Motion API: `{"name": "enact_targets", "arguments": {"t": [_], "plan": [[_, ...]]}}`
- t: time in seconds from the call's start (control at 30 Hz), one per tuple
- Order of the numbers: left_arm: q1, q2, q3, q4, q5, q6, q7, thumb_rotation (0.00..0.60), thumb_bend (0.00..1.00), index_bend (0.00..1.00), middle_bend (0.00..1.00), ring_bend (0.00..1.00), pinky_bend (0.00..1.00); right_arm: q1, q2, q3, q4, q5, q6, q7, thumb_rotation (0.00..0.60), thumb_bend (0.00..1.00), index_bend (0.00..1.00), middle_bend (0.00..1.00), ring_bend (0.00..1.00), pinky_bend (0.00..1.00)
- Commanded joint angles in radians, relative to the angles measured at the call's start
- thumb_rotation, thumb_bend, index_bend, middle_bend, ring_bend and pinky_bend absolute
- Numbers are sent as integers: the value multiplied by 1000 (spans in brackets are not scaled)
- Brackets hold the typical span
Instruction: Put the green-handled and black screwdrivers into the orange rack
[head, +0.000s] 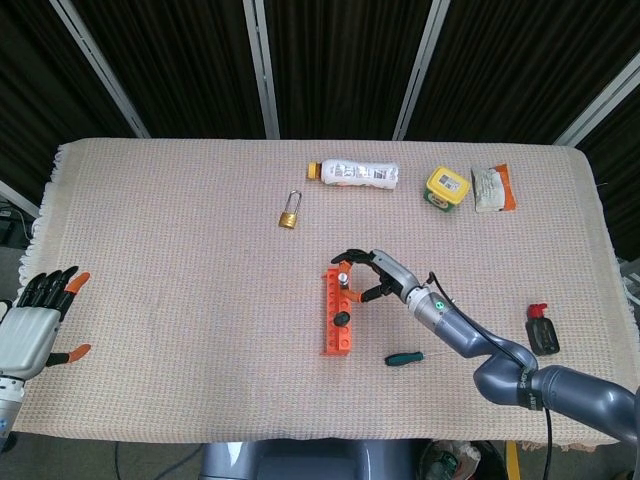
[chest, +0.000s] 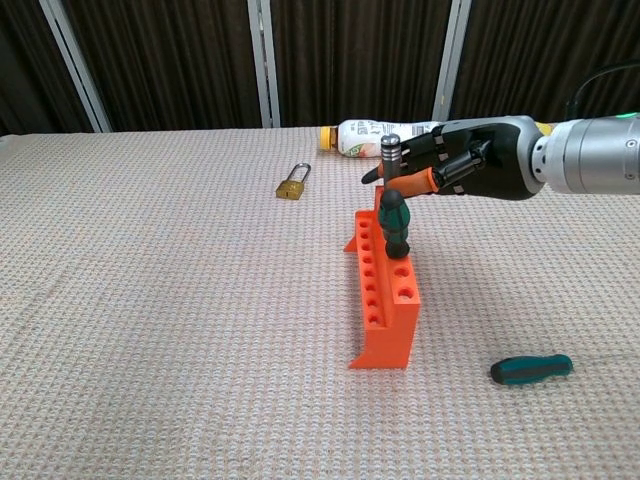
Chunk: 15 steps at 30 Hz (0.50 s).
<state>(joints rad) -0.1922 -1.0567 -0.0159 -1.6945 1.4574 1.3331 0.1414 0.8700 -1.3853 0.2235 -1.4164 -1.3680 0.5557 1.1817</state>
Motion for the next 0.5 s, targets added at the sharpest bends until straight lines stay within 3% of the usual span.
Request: {"name": "enact_targets", "arguments": {"t": [0.03, 0.5], "plan": [[0, 0, 0, 0, 0, 0, 0, 600, 89, 73, 0, 0, 0, -2, -3, -1, 0, 3, 1, -8, 600, 321, 562, 209, 0, 0], [-3, -2, -1, 0, 0, -2, 3, 600, 88, 73, 0, 0, 0, -13, -3, -4, -17, -2, 5, -30, 600, 304, 538, 204, 0, 0]]}}
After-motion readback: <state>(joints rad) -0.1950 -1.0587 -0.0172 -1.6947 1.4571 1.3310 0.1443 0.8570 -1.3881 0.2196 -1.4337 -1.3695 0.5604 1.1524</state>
